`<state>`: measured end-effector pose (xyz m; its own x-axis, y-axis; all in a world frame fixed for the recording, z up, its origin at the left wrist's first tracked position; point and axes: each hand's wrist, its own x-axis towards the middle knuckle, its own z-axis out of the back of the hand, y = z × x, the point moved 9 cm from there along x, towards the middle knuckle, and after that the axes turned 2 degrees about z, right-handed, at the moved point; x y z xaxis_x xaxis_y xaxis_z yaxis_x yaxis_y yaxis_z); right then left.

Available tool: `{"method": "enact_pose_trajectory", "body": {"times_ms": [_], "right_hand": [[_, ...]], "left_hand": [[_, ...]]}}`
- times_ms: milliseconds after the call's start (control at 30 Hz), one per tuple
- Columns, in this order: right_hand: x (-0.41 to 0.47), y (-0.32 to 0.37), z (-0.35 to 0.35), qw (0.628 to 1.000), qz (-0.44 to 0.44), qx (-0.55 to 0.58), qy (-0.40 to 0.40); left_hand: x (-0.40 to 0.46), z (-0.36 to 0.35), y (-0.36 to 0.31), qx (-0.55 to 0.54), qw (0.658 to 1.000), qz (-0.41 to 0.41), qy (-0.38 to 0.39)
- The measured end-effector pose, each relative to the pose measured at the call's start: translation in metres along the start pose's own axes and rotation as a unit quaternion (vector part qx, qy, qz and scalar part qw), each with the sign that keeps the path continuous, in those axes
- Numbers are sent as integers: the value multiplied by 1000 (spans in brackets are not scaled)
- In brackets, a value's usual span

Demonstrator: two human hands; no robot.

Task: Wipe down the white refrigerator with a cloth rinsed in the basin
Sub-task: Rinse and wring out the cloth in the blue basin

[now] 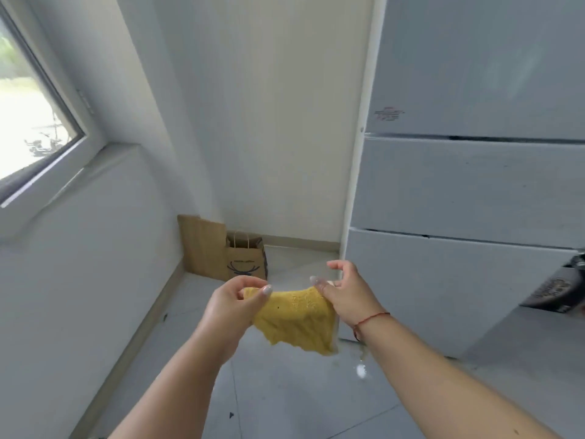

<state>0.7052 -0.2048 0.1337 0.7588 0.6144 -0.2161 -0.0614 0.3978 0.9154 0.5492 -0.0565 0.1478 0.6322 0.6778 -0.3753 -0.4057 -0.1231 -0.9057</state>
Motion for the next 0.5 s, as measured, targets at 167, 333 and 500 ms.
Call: {"method": "enact_pose_trajectory", "body": {"times_ms": [167,333,500], "right_hand": [[8,-16,77,974,85,-200,59],[25,-15,192,987,124,-104,-1],[21,-33,232,909,90,358,191]], "left_hand": [[19,-93,-46,222,969,-49,100],[35,-179,-116,235,951,-176,94],[43,-260,-152,14,965,-109,240]]}}
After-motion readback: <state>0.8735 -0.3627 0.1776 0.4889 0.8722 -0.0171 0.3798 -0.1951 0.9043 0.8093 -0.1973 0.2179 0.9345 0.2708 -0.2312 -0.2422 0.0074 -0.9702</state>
